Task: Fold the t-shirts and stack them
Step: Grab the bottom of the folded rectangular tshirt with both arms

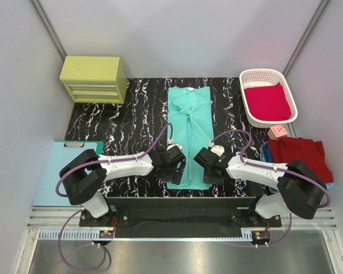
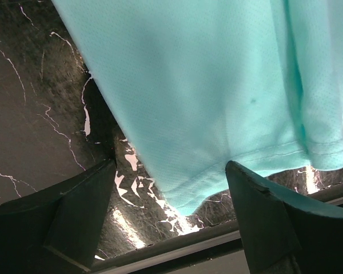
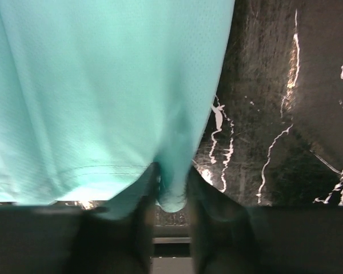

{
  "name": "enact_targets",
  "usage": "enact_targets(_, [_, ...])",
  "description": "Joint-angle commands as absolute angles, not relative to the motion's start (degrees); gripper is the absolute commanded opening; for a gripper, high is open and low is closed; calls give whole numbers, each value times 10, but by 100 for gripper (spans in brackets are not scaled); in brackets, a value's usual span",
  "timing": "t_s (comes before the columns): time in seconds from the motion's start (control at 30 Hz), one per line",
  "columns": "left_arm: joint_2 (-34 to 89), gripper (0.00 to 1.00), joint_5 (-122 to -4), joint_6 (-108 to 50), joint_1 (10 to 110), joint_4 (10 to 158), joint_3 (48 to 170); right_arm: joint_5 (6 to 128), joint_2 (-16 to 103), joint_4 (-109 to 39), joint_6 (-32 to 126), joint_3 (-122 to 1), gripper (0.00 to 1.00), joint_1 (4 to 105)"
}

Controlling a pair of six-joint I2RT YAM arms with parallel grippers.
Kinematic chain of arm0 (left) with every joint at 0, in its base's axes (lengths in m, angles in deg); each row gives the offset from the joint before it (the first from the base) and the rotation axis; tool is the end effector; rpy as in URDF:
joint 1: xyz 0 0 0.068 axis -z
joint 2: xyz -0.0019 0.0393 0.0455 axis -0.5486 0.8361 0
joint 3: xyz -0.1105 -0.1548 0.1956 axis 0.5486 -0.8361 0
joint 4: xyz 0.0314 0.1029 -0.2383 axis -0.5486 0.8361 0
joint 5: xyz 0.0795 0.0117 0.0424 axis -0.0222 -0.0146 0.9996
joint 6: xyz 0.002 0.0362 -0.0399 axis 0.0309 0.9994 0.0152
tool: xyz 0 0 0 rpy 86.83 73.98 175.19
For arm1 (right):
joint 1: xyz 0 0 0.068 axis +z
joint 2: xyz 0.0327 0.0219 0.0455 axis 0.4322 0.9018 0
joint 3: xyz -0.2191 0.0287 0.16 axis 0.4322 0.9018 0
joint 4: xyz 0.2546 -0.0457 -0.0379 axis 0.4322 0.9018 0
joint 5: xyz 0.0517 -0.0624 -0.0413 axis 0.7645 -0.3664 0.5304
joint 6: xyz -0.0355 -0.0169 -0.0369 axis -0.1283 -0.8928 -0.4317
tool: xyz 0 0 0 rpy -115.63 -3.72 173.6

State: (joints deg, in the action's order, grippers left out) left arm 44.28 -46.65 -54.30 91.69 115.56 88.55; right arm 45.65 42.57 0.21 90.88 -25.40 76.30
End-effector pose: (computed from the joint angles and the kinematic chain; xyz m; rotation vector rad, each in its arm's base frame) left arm 0.1578 -0.2468 0.1619 0.4814 2.7474 -0.2319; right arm 0.1510 0.1712 0.1585 0.0444 2.7949 0.0650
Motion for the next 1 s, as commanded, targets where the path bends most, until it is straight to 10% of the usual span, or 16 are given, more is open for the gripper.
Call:
enact_targets(0.0, [444,82,-481,-553,922,1155,865,464,409,24,921,-261,20,769])
enact_targets(0.1, [437,79,-479,-551,922,1162,863,466,401,41,924,-260,6,769])
enact_targets(0.67, [461,81,-516,-524,930,1145,906,473,396,47,917,-248,2,771])
enact_targets(0.97, [477,56,-546,-513,953,1132,919,470,411,37,909,-261,0,770])
